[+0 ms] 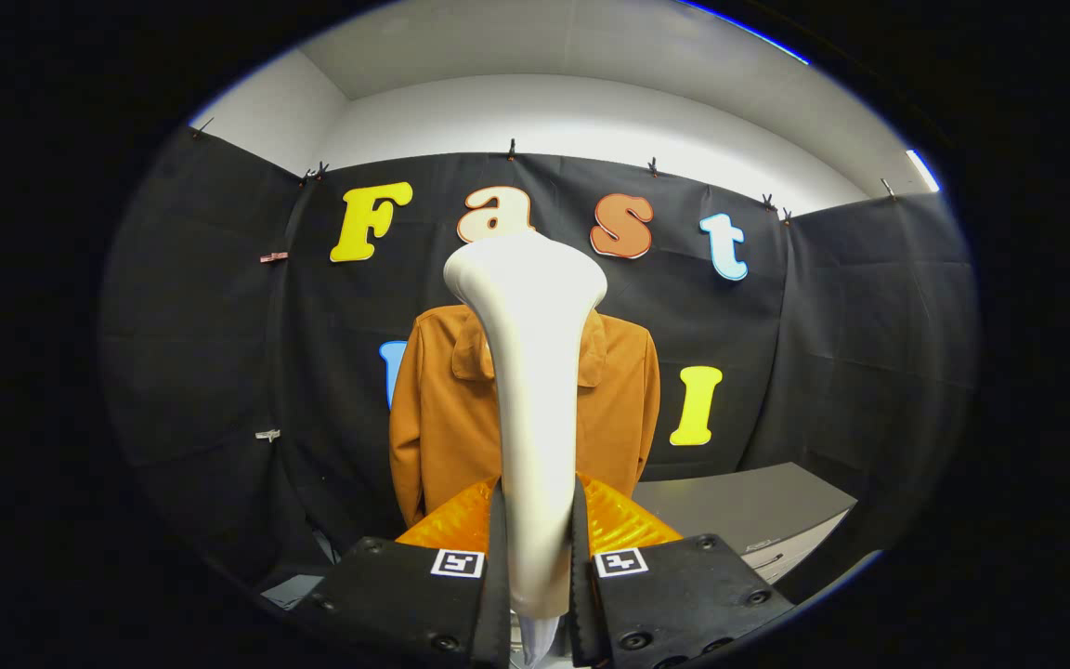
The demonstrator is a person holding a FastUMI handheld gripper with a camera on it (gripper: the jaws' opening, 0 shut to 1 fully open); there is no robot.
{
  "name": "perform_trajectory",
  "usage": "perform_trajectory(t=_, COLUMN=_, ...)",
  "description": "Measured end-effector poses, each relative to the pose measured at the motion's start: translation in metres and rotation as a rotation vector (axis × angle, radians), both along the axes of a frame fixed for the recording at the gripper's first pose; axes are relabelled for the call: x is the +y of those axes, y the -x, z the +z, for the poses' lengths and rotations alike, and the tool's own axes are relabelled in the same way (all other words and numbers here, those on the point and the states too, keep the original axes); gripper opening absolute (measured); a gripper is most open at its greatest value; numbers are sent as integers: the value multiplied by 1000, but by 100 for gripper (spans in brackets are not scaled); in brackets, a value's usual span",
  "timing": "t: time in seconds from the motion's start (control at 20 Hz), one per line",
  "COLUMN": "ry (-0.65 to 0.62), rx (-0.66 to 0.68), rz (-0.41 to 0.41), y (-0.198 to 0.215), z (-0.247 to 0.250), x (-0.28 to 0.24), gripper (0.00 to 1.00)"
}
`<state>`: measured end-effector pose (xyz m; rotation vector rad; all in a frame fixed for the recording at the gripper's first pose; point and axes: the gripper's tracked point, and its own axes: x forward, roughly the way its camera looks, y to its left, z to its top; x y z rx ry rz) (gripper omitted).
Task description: Iron the clothes twice with a garment steamer, once on the left side and once on the right side.
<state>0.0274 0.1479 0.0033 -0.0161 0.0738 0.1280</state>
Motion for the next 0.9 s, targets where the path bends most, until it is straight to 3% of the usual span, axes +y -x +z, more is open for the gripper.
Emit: perform_trajectory(t=0.9, ry=-17, rx=20, rz=-14, y=-15, z=27, x=-12, gripper=29)
